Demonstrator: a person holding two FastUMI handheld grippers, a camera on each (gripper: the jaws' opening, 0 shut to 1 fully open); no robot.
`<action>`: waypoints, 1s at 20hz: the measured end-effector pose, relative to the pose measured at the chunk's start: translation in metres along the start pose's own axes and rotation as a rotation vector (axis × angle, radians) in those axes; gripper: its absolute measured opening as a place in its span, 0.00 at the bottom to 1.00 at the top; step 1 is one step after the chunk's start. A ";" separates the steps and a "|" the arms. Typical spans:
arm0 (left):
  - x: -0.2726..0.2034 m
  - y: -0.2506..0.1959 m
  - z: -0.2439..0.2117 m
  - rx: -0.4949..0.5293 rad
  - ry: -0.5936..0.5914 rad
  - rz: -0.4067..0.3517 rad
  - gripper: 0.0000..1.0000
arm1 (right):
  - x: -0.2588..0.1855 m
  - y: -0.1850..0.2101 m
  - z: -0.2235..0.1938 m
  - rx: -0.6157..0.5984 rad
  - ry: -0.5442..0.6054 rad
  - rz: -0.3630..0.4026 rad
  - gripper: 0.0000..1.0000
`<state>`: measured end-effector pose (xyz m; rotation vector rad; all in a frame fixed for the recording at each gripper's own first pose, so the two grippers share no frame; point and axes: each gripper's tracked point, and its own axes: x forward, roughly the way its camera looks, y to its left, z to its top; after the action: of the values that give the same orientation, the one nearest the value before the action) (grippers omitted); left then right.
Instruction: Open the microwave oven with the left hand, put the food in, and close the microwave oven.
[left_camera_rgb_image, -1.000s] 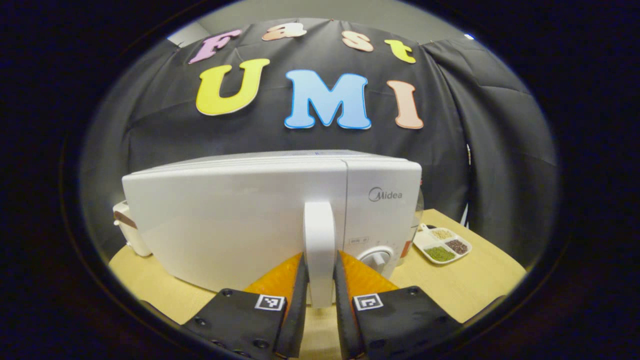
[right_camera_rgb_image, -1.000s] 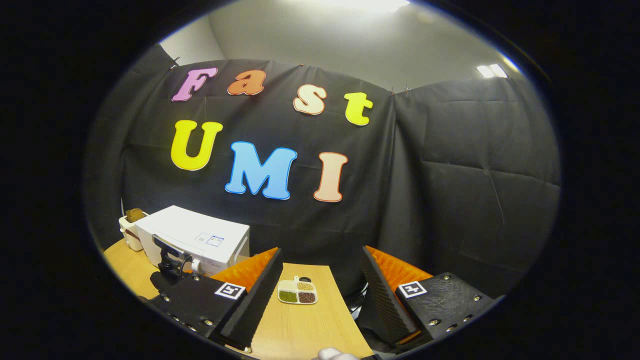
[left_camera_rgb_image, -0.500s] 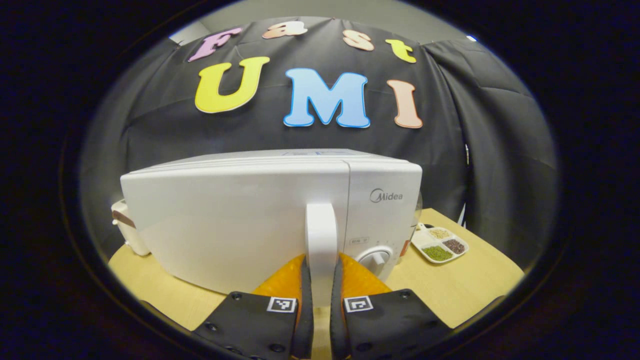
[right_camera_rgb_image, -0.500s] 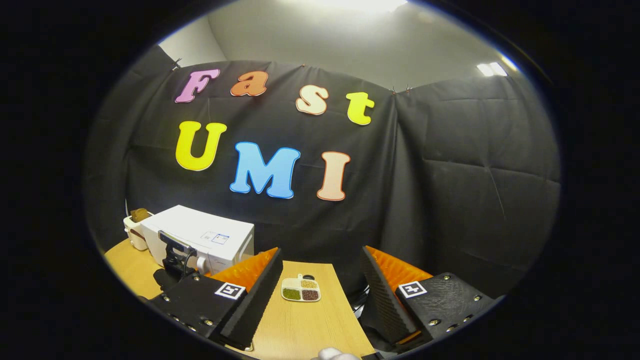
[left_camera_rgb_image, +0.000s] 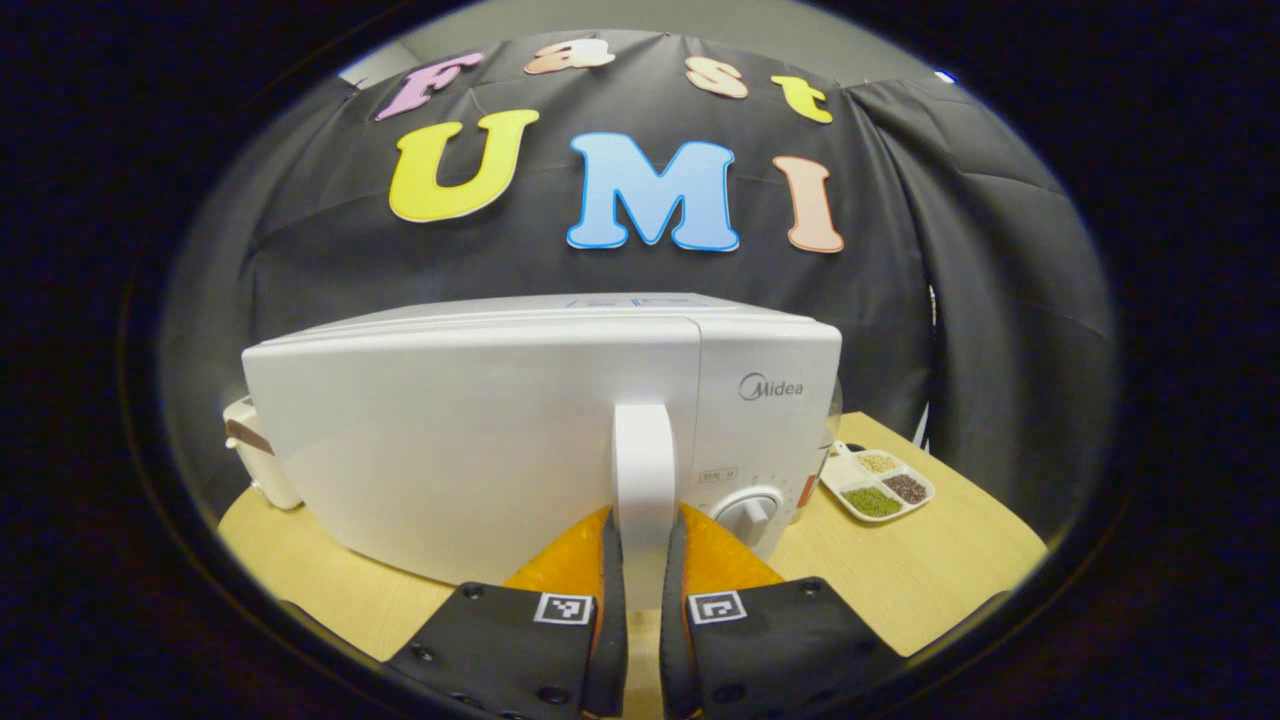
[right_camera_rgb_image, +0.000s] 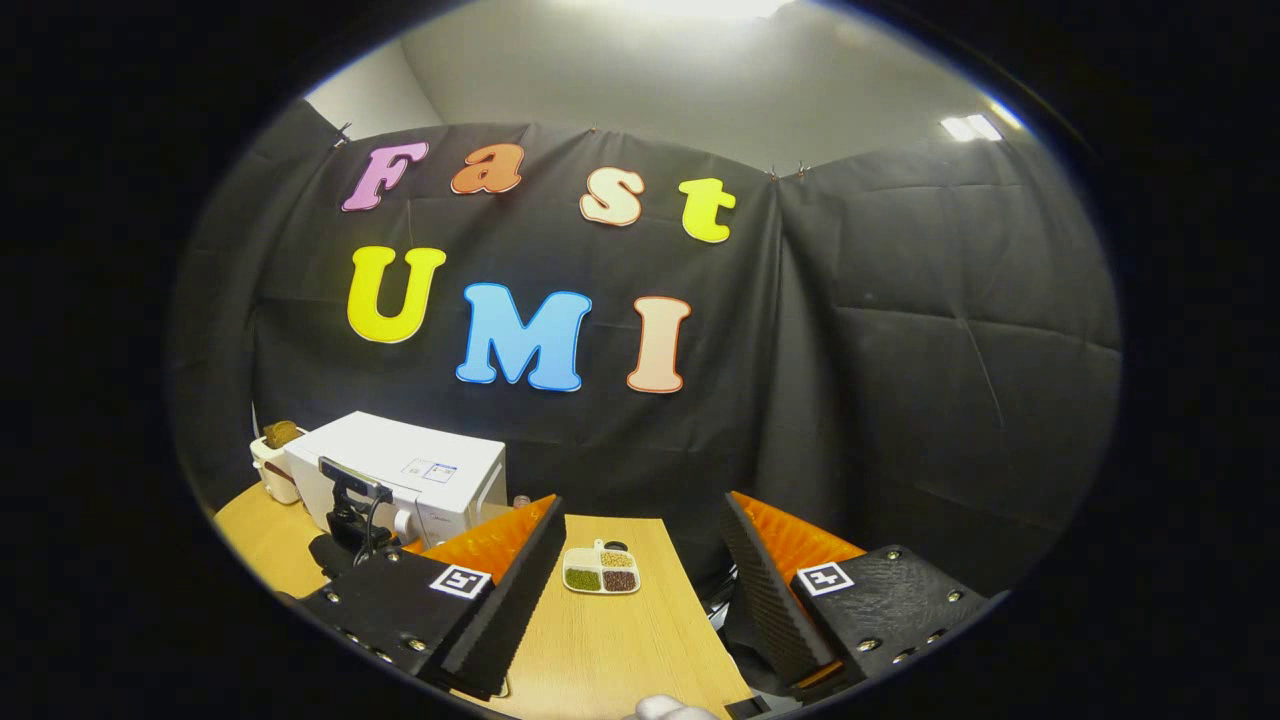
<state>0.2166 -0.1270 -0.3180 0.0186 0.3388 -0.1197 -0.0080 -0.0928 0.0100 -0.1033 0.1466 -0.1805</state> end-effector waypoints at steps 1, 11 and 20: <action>-0.011 0.004 0.002 0.026 -0.043 -0.007 0.21 | -0.001 0.001 -0.001 -0.011 -0.006 0.002 0.95; -0.117 0.037 -0.028 0.018 -0.037 -0.013 0.25 | -0.006 0.059 -0.005 -0.054 -0.003 0.180 0.96; -0.191 0.096 -0.051 0.045 -0.013 0.067 0.58 | -0.029 0.119 0.001 -0.085 -0.044 0.325 0.96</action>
<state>0.0330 -0.0076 -0.3029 0.0737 0.3220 -0.0605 -0.0154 0.0290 0.0011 -0.1658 0.1250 0.1524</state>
